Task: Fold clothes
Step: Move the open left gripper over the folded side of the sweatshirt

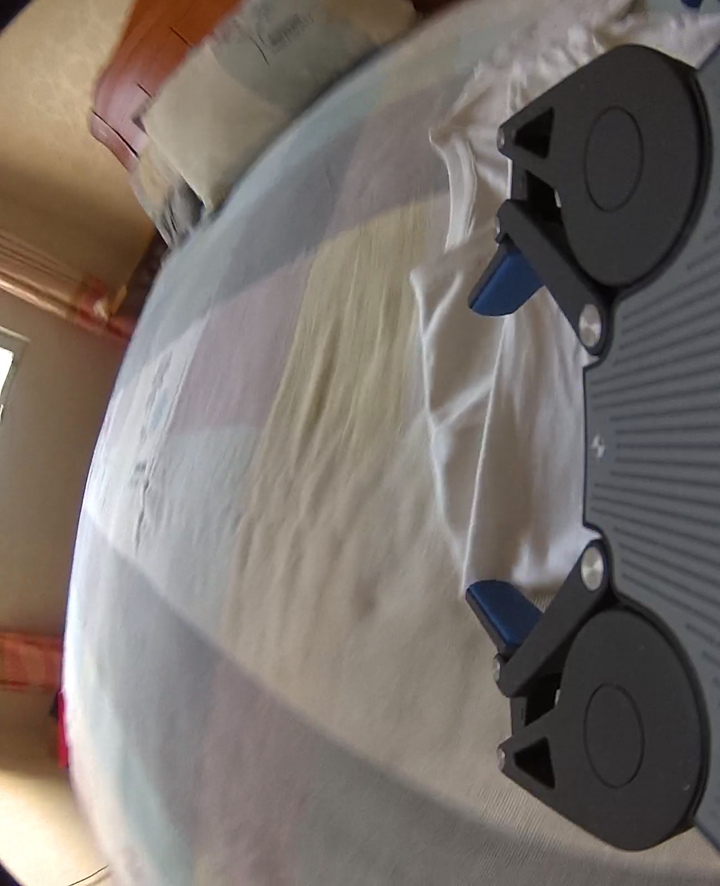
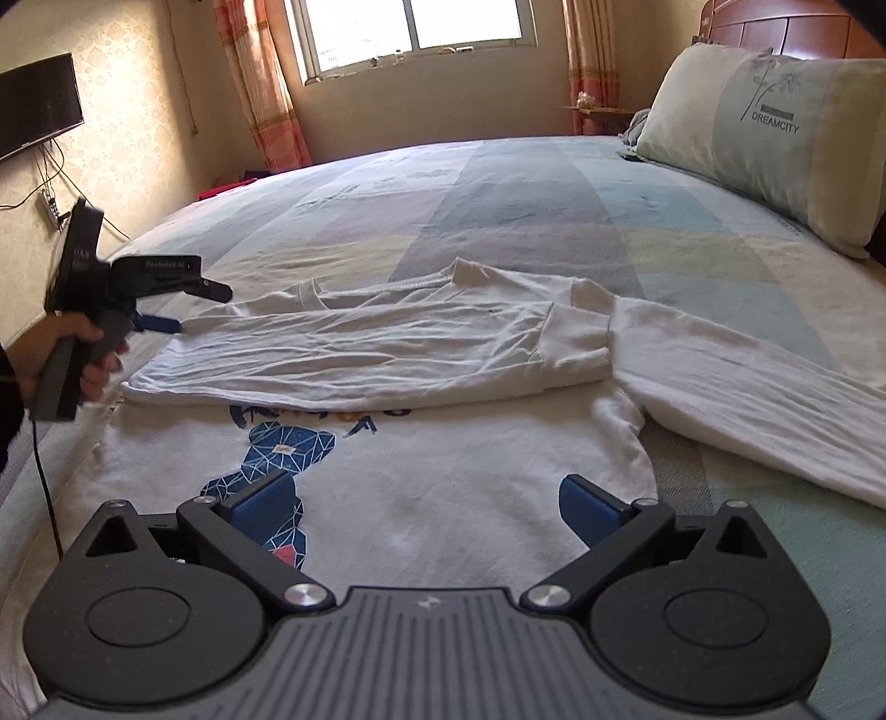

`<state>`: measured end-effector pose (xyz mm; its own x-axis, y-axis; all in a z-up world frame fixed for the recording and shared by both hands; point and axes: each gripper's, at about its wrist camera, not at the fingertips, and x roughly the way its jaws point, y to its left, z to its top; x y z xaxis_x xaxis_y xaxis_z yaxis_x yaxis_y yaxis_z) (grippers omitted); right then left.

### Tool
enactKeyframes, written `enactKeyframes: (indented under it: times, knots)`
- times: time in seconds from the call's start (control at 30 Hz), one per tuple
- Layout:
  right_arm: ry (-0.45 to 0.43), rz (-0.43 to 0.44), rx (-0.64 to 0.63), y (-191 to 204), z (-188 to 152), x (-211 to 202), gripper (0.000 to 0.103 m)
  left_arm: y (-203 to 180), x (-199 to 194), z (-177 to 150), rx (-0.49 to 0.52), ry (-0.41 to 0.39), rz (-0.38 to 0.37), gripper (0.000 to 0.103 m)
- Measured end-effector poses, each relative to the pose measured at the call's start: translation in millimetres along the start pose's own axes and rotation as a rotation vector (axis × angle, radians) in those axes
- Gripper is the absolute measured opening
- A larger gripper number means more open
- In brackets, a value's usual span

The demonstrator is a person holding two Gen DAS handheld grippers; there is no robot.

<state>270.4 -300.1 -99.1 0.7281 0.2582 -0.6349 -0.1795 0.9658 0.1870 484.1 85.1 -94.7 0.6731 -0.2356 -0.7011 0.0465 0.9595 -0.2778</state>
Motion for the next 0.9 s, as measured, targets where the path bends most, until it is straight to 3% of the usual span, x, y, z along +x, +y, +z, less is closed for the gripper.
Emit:
enactKeyframes:
  times: [0.17,0.2,0.27,0.37,0.43,0.57,0.63,0.77,0.9]
  knots:
    - [0.004,0.008,-0.012,4.1,-0.5,-0.3,0.103,-6.6,-28.1,-26.9,0.024,0.045,-0.152,0.102]
    - [0.008,0.008,-0.014,5.0,-0.7,0.2,0.103,-7.1,-28.2,-33.7,0.035,0.069,-0.15,0.102]
    - [0.018,0.008,-0.017,6.1,-1.3,1.8,0.103,-0.5,-27.7,-46.9,0.046,0.106,-0.065,0.102]
    - [0.045,0.004,-0.01,6.2,-3.0,6.9,0.103,16.6,-40.3,-56.9,0.028,0.084,0.004,0.102]
    - [0.062,0.0,-0.003,5.6,-4.4,10.2,0.103,18.0,-54.1,-55.1,0.015,0.06,0.007,0.101]
    - [0.086,0.021,0.016,5.6,-6.5,15.5,0.103,-2.6,-74.6,-49.4,0.072,0.002,-0.082,0.102]
    - [0.099,0.034,0.025,6.0,-7.8,18.0,0.103,-14.5,-68.9,-49.4,0.095,0.014,-0.113,0.102]
    - [0.118,0.028,0.035,5.2,-9.7,22.8,0.103,-15.3,-43.9,-59.4,0.055,0.093,-0.093,0.102]
    - [0.126,0.028,0.042,2.9,-8.8,22.3,0.103,-2.7,-56.7,-72.5,0.029,0.079,-0.078,0.101]
